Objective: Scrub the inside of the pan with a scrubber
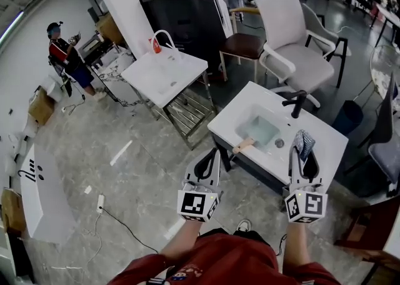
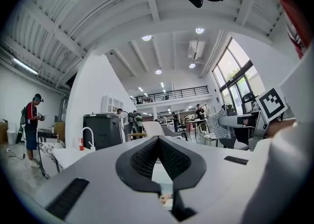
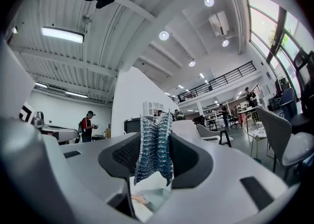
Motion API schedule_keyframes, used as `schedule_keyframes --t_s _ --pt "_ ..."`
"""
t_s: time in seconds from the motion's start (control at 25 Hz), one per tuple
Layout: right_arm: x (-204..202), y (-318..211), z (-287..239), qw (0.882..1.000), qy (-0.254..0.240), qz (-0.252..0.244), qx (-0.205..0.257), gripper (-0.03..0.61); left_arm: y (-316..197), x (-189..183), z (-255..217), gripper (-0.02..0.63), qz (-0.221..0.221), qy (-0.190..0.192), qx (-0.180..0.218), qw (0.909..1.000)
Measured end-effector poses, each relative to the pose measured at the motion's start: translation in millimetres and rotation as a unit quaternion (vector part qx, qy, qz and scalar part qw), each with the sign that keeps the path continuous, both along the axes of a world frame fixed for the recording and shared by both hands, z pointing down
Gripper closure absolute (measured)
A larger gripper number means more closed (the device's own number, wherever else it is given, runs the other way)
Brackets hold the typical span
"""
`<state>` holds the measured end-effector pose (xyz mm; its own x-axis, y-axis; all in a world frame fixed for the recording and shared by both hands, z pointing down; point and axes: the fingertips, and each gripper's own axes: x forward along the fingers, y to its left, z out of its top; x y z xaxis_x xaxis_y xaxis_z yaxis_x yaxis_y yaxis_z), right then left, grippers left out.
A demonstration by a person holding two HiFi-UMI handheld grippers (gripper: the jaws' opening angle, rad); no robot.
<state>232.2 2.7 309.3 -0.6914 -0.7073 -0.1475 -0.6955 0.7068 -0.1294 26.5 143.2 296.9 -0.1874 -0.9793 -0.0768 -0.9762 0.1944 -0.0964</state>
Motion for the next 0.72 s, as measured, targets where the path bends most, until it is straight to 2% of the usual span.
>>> schedule_keyframes --t_s 0.36,0.72 --pt "9.9 -43.1 11.4 1.000 0.001 0.024 -0.004 0.396 -54.4 1.7 1.0 0.603 0.022 -0.013 0.002 0.9997" --pt "-20.6 -74.9 21.9 0.999 0.022 0.044 -0.011 0.396 -101.1 -30.5 12.1 0.603 0.051 -0.004 0.000 0.9987"
